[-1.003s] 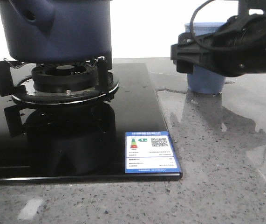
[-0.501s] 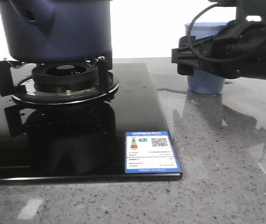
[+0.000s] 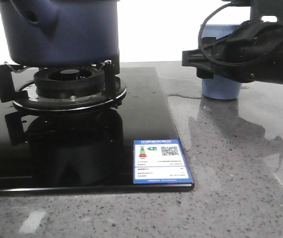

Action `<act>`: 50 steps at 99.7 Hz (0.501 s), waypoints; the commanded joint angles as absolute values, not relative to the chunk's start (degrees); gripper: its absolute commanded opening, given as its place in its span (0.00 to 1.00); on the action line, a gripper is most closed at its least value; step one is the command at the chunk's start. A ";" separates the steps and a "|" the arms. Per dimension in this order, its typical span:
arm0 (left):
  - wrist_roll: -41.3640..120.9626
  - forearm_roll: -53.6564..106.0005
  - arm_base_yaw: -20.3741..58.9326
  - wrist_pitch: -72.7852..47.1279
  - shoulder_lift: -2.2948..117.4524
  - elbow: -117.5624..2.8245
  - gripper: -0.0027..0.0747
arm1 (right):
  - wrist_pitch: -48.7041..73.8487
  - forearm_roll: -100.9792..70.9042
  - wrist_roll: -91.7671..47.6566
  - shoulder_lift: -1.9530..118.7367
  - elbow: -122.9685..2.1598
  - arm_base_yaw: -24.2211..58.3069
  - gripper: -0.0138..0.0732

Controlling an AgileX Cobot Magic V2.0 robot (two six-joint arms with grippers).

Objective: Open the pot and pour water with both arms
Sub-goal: 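Lift the water-filled cup with right gripper toward the open pot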

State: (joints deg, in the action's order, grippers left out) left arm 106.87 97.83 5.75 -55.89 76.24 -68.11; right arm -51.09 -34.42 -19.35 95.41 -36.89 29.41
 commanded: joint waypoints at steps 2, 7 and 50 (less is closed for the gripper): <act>106.20 103.12 5.89 -56.96 73.02 -70.42 0.33 | -55.22 -33.42 -19.40 92.08 -38.19 29.16 0.45; 106.04 102.64 5.79 -56.03 72.16 -70.42 0.33 | -55.22 -32.87 -20.60 90.87 -38.19 29.24 0.45; 92.22 91.50 2.06 -49.42 64.09 -70.42 0.33 | -45.29 -17.39 -24.35 78.75 -41.33 29.24 0.45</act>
State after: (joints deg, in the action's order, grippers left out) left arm 95.67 89.07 2.21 -50.75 66.93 -68.11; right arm -42.00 -21.63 -23.52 82.70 -37.79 29.41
